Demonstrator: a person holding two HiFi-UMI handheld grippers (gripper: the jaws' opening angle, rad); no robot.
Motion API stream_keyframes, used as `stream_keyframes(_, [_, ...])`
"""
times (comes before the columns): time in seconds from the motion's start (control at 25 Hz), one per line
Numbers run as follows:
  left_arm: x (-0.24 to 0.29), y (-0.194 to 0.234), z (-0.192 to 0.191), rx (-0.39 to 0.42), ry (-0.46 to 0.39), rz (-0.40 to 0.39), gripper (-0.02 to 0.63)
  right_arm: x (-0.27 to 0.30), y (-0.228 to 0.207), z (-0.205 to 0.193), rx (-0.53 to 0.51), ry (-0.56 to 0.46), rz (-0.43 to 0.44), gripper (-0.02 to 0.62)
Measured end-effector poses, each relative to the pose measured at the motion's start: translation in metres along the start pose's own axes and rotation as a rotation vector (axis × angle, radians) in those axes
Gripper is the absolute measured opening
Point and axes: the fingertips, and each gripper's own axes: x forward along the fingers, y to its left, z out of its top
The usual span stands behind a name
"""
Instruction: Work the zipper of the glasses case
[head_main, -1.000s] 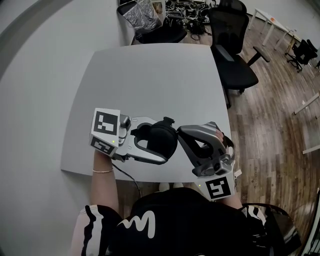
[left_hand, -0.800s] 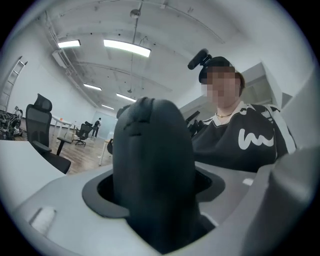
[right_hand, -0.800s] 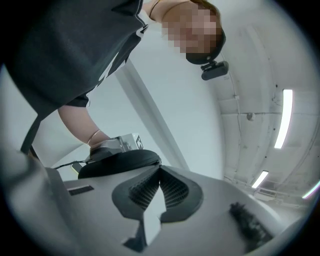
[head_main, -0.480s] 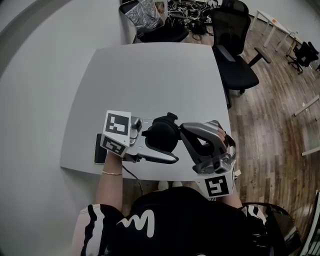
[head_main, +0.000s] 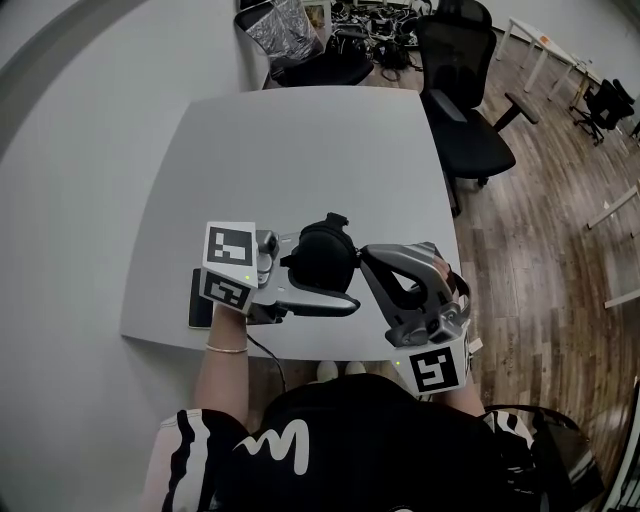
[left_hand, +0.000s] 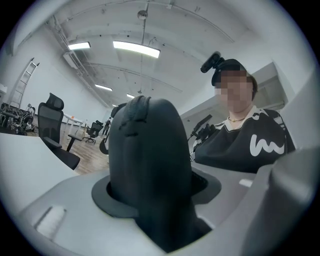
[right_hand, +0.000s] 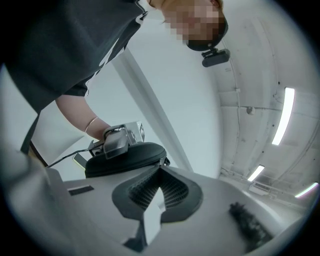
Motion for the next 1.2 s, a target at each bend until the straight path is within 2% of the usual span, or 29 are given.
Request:
stream_keyframes(0.48, [0.0, 0.004, 0.027, -0.004, -0.17, 0.074, 0.272, -0.015, 0.015, -0.005, 0.044, -0.002, 0.022, 0.006])
stream_keyframes(0.84, [-0.015, 0.038, 0.059, -0.031, -0.319, 0.193, 0.272, -0.009, 0.028, -0.038, 0.104, 0.056, 0.066, 0.006])
stream_keyframes(1.0, [-0.019, 0.054, 0.08, -0.037, -0.371, 0.221, 0.273, -0.004, 0.022, -0.048, 0.138, 0.065, 0.078, 0.006])
stream_keyframes(1.2, [-0.03, 0.056, 0.082, -0.03, -0.423, 0.245, 0.273, -0.002, 0.038, -0.053, 0.161, 0.079, 0.1, 0.006])
